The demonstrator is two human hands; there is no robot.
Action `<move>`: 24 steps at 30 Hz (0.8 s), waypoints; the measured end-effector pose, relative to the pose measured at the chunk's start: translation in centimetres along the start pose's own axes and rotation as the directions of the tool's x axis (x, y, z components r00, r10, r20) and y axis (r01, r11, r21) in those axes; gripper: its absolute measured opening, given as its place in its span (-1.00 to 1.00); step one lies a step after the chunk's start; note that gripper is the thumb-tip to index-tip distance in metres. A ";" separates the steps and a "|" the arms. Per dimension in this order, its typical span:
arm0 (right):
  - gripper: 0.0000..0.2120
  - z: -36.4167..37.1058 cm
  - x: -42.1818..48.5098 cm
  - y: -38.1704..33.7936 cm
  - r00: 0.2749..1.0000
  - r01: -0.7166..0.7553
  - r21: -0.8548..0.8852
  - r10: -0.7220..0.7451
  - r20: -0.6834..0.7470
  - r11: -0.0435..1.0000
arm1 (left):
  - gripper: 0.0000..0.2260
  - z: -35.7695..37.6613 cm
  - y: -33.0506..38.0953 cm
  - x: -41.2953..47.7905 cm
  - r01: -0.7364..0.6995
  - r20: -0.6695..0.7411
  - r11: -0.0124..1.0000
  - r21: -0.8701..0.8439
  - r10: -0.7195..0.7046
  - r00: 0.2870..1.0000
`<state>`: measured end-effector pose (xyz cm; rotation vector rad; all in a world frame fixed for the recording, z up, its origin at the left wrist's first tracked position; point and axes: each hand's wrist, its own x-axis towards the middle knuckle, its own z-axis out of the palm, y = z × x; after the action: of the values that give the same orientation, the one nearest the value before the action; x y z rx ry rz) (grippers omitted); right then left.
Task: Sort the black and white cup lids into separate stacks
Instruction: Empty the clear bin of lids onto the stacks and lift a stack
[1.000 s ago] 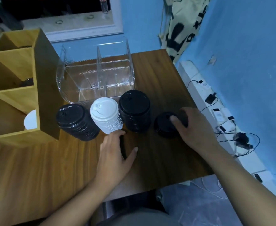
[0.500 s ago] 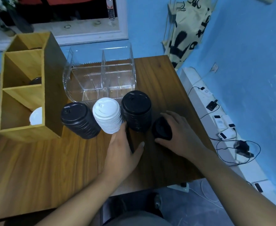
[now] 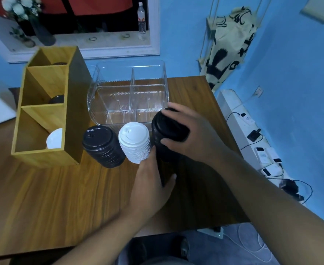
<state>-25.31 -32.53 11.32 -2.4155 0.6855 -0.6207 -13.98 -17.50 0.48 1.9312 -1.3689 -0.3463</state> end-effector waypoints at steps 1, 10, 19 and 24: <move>-0.32 0.6 0.2 0.2 1.000 0.006 -0.039 -0.005 0.021 0.999 | -0.16 0.0 -0.1 0.1 -0.011 0.000 1.000 -0.007 0.011 1.000; -0.36 2.6 -0.1 2.2 0.999 0.039 -0.106 -0.040 -0.004 0.994 | -0.18 -0.1 -0.3 -0.4 -0.067 0.038 0.996 0.064 0.064 0.997; -0.32 3.0 -1.2 2.9 0.997 0.075 -0.093 -0.078 -0.022 0.993 | -0.64 -7.1 -4.4 -3.2 -0.086 -0.352 0.996 -0.005 0.079 0.933; -0.18 5.1 -2.1 2.9 0.986 0.024 -0.053 -0.032 -0.165 0.998 | -0.12 -9.4 -8.9 -2.2 0.073 -0.460 0.992 0.107 -0.015 0.888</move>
<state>-25.10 -31.52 5.19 -2.4434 0.7443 -0.8323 -3.09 -10.26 0.43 1.9811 -1.0502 0.1764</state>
